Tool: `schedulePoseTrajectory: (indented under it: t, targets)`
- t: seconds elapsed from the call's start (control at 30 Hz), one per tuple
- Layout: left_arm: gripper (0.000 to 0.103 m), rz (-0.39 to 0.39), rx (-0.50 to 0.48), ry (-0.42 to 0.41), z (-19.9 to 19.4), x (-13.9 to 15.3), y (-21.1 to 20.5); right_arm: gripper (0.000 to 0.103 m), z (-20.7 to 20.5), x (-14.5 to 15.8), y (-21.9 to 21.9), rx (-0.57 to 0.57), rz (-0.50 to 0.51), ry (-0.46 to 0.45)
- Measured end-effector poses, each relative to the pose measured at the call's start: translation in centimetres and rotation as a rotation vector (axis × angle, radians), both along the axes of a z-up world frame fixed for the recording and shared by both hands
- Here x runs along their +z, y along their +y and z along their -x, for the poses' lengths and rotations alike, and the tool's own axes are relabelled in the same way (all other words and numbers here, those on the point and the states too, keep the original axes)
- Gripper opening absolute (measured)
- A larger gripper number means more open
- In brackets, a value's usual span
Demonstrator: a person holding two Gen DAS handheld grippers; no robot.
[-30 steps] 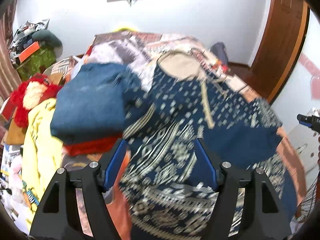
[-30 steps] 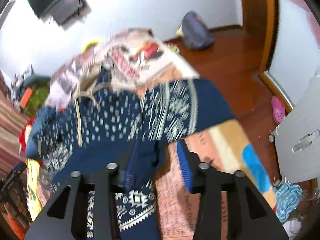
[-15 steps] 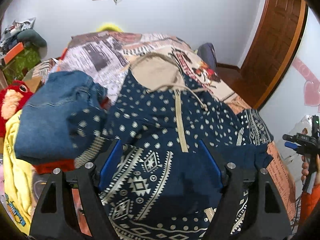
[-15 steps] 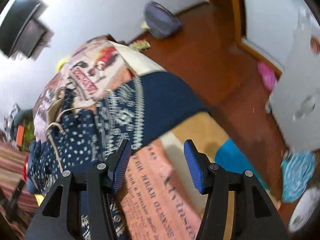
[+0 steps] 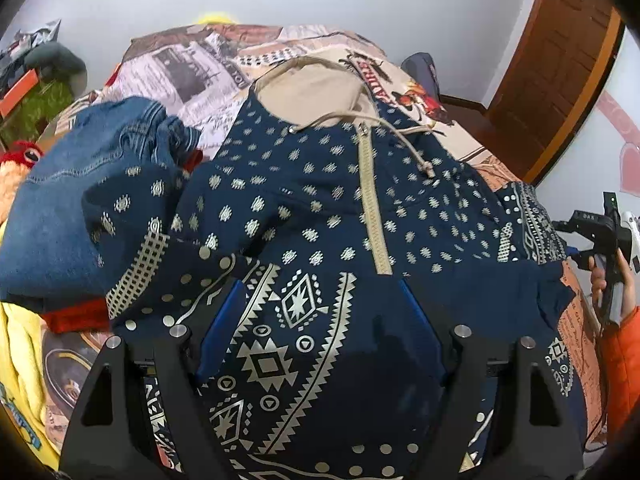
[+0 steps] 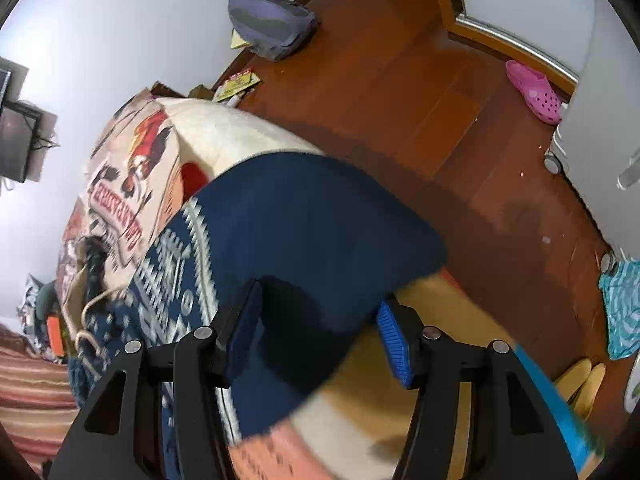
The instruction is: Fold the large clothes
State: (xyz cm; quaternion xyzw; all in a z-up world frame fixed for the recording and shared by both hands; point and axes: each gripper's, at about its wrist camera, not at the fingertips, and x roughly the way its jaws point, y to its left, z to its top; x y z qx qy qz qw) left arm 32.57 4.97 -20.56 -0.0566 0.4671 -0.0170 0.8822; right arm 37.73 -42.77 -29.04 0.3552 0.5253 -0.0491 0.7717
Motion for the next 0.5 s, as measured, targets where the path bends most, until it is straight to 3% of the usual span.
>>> schedulePoseTrajectory:
  t: [0.1, 0.17, 0.23, 0.33, 0.5]
  targets:
    - [0.077, 0.0, 0.005, 0.006, 0.1, -0.3, 0.2, 0.049, -0.6, 0.2, -0.1, -0.025, 0.027, 0.011]
    - [0.077, -0.006, 0.003, 0.005, 0.3, -0.3, 0.2, 0.034, -0.6, 1.1, 0.4, -0.018, 0.076, -0.007]
    - [0.077, -0.017, -0.002, 0.002, 0.5, -0.2, 0.2, 0.01, -0.5, 2.3, 1.2, -0.001, 0.142, -0.033]
    - [0.077, -0.035, -0.013, -0.004, 0.9, 0.2, 0.1, 0.009, 0.2, 5.1, 2.5, 0.035, 0.232, -0.116]
    - [0.077, -0.038, -0.025, -0.027, 1.8, 1.3, -0.1, 0.008, 2.2, 12.2, 7.3, 0.19, 0.387, -0.334]
